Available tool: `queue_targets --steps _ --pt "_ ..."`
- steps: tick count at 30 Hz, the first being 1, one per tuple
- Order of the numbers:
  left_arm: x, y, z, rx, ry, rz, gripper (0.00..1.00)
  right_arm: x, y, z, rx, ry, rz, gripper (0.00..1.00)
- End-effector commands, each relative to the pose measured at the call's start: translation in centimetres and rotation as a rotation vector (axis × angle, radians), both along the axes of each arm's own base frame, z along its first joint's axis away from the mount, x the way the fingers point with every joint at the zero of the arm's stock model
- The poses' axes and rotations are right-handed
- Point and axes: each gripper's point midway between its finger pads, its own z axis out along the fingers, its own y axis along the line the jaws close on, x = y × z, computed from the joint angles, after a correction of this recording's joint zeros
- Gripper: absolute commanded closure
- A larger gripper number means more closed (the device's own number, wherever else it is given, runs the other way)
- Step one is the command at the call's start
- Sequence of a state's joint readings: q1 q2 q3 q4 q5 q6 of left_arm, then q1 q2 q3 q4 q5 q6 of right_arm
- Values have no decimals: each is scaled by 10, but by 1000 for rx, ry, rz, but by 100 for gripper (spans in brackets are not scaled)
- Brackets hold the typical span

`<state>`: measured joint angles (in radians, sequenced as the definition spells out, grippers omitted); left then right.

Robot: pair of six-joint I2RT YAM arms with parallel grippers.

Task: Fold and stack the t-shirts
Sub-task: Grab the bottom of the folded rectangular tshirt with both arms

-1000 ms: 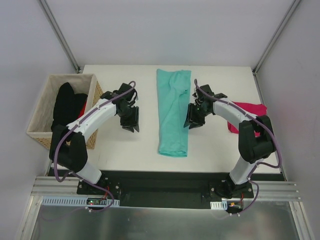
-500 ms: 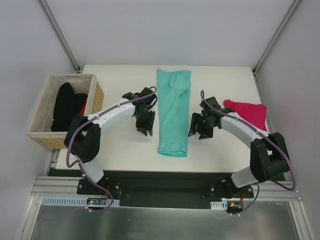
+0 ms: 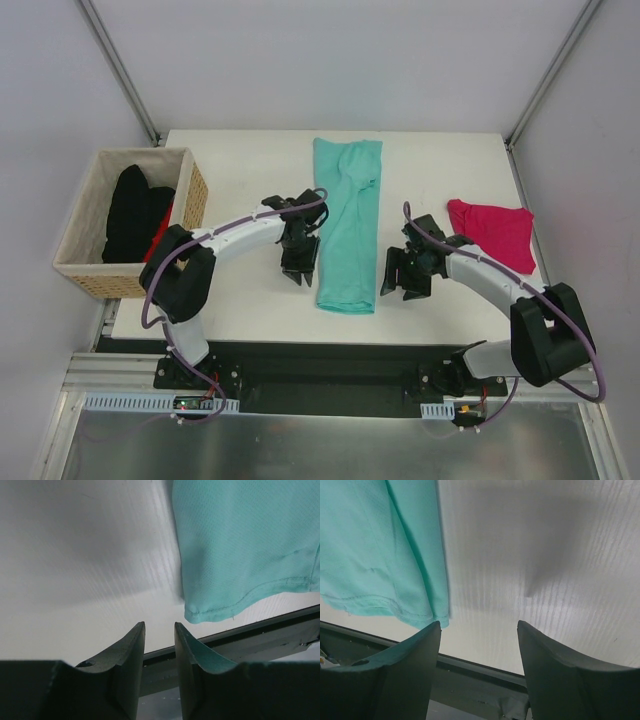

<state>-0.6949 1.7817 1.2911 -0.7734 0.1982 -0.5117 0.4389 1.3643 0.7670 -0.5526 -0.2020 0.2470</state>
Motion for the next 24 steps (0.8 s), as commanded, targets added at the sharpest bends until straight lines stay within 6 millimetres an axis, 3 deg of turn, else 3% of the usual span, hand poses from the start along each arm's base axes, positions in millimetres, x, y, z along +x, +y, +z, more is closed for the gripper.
queue_targets --steps 1,3,14,24 --pt "-11 -6 -4 17 10 1 69 -1 6 11 25 -17 4 34" --pt "-14 -9 -5 16 12 5 63 -2 9 11 26 -14 20 34" --pt "-38 -19 -19 34 44 -18 61 -6 29 8 40 -5 51 36" --pt "-34 -26 -26 27 30 -26 61 -6 39 2 34 -4 69 37"
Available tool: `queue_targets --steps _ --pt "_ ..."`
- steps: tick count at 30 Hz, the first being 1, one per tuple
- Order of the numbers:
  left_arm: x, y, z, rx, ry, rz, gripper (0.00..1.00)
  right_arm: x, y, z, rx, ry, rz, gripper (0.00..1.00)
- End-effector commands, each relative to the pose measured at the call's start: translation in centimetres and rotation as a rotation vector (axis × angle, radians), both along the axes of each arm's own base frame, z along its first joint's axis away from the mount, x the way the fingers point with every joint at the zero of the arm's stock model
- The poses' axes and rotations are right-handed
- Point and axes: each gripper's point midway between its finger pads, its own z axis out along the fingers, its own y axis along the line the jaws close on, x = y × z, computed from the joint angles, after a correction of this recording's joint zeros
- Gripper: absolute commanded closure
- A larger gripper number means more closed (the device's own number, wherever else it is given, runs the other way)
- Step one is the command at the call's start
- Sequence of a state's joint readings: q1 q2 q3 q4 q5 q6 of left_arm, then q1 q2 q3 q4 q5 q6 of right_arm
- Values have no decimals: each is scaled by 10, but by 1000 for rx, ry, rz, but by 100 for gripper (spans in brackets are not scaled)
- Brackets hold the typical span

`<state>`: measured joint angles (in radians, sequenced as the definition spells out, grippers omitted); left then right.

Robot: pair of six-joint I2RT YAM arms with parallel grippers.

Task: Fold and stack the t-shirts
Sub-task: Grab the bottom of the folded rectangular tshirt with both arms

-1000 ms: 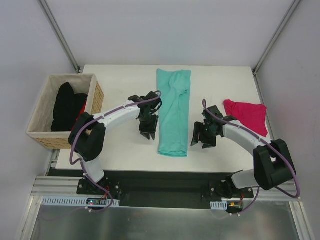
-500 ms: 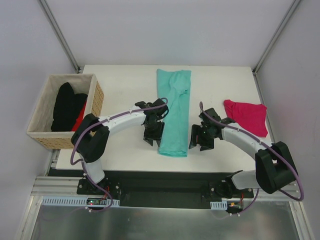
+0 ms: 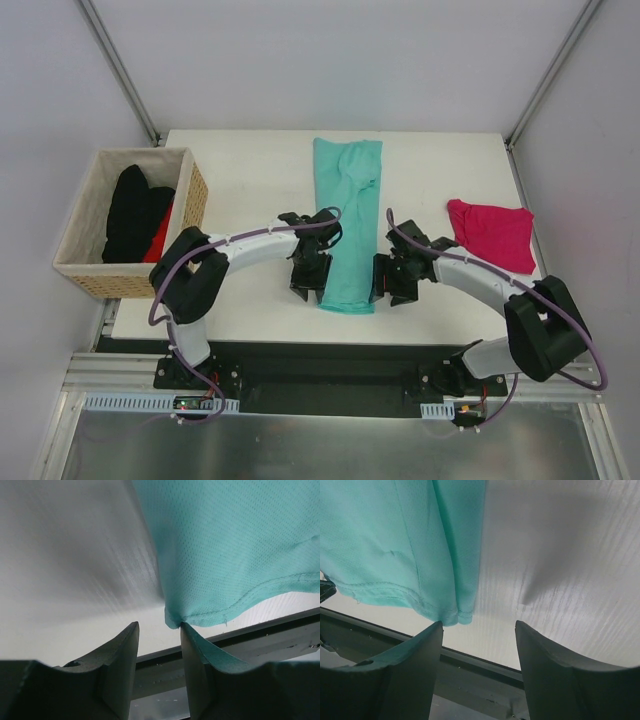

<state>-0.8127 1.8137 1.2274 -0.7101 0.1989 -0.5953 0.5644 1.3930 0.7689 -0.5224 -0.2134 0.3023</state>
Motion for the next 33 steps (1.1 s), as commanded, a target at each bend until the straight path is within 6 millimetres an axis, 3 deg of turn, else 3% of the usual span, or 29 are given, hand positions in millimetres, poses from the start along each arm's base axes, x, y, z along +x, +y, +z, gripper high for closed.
queue_targets --steps 1,8,24,29,30,33 --pt "4 -8 0 -7 -18 5 61 12 10 6 14 -22 -8 37" --pt "9 -18 -1 -24 -11 1 61 14 18 2 14 -16 2 39" --pt "4 -17 -8 -18 10 0 63 5 37 -11 19 17 25 47" --pt "2 -16 -10 -16 20 1 66 2 35 -14 11 20 23 50" --pt "2 -16 -11 -16 23 2 74 1 34 -15 8 24 17 53" --pt "-1 -16 -13 -14 33 0 76 -2 32 -18 3 28 13 55"
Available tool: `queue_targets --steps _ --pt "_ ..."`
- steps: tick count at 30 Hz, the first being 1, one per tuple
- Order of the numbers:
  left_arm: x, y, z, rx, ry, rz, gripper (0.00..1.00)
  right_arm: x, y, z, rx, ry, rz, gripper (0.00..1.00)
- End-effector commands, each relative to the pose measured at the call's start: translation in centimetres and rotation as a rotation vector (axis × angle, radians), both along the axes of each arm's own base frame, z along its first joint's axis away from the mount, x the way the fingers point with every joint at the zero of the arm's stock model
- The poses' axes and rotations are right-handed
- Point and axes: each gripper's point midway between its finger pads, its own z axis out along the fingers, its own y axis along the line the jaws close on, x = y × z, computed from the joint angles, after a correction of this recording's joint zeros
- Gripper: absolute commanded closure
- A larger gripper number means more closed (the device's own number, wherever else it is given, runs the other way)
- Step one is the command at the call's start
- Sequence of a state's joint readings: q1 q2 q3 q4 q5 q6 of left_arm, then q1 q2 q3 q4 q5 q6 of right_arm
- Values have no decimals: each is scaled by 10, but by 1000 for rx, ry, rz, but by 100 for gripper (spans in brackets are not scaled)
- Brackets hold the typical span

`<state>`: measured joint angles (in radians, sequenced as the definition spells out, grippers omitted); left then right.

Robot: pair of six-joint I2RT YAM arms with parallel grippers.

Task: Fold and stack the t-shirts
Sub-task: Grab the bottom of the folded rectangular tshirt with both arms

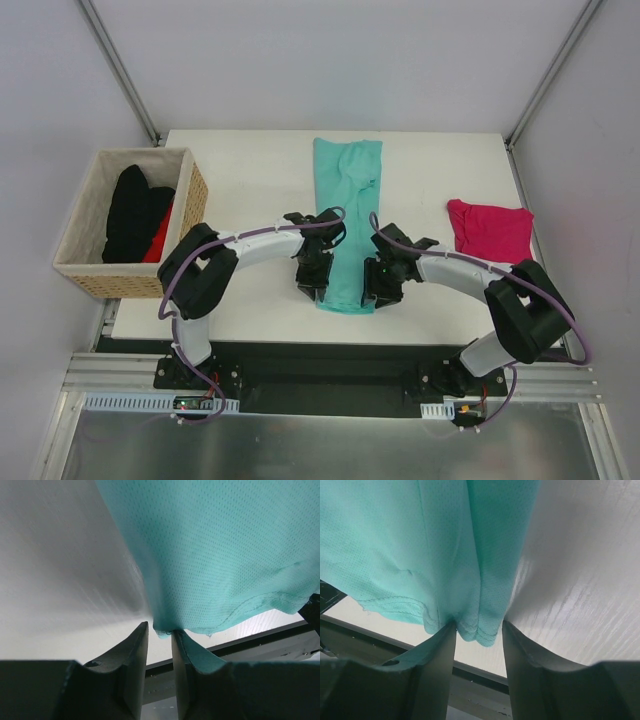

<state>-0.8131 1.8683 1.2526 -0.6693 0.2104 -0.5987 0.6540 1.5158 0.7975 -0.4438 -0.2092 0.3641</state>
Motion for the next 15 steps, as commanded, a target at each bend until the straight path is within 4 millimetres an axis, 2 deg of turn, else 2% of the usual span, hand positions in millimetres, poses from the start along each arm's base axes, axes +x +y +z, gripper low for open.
queue_targets --steps 1,6,13,15 --pt "-11 -5 -3 2 36 -4 76 0 4 -1 8 -3 -18 55" --pt "-15 -3 -6 12 47 -1 76 -4 3 -5 9 7 -20 66" --pt "-20 -5 -10 17 60 -3 80 -13 -1 -15 -4 27 -29 71" --pt "-21 -5 -12 22 65 -3 83 -13 -2 -16 -5 29 -26 78"
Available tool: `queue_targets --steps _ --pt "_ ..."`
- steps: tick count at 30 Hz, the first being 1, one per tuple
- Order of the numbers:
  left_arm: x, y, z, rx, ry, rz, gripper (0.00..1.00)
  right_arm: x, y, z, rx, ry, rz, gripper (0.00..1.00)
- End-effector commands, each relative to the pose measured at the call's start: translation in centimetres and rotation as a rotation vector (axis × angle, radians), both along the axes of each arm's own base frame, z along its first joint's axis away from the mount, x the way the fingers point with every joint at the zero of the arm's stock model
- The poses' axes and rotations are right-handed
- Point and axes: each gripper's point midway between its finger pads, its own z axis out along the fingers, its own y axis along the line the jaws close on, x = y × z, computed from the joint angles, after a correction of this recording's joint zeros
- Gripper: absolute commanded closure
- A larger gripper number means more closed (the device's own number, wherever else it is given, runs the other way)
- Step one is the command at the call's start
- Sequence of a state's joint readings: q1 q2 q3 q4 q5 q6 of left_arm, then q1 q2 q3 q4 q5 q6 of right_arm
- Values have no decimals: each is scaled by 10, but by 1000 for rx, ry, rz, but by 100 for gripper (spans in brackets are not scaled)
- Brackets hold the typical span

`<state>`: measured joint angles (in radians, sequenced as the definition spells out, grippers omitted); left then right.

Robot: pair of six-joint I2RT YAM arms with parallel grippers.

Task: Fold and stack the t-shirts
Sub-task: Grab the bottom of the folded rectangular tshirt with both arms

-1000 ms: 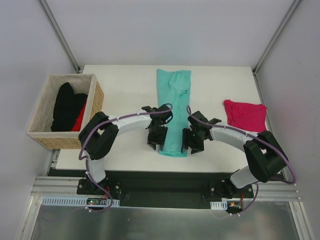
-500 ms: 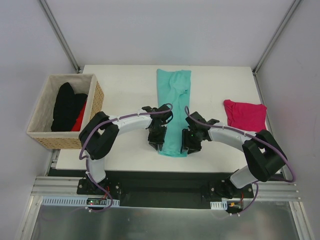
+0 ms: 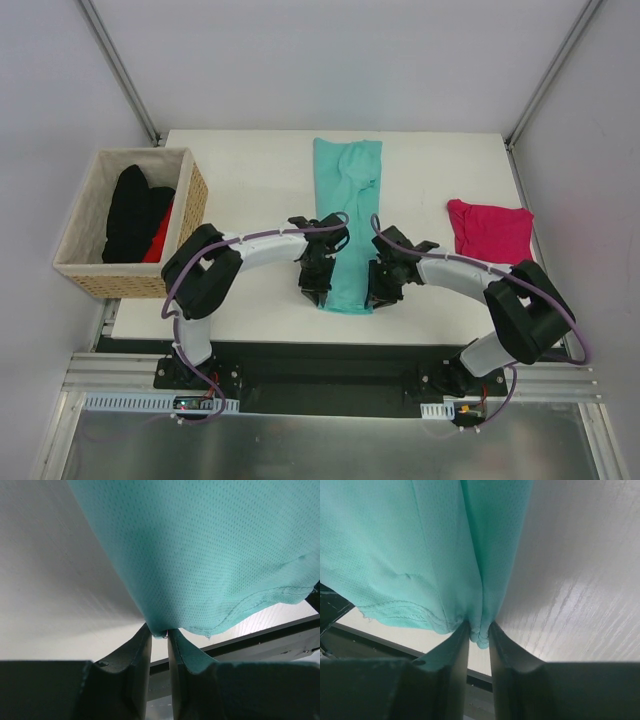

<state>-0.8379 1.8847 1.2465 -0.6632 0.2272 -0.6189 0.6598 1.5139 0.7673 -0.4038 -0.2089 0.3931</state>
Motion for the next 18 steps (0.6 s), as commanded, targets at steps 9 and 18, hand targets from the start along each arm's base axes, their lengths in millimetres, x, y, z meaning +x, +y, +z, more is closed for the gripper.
queue_targets --steps 9,18 --pt "-5 -10 2 -16 17 -16 100 -8 -2 -4 -15 21 5 99" --pt "6 -17 42 -81 -61 -2 100 8 1 38 -15 -73 10 99"
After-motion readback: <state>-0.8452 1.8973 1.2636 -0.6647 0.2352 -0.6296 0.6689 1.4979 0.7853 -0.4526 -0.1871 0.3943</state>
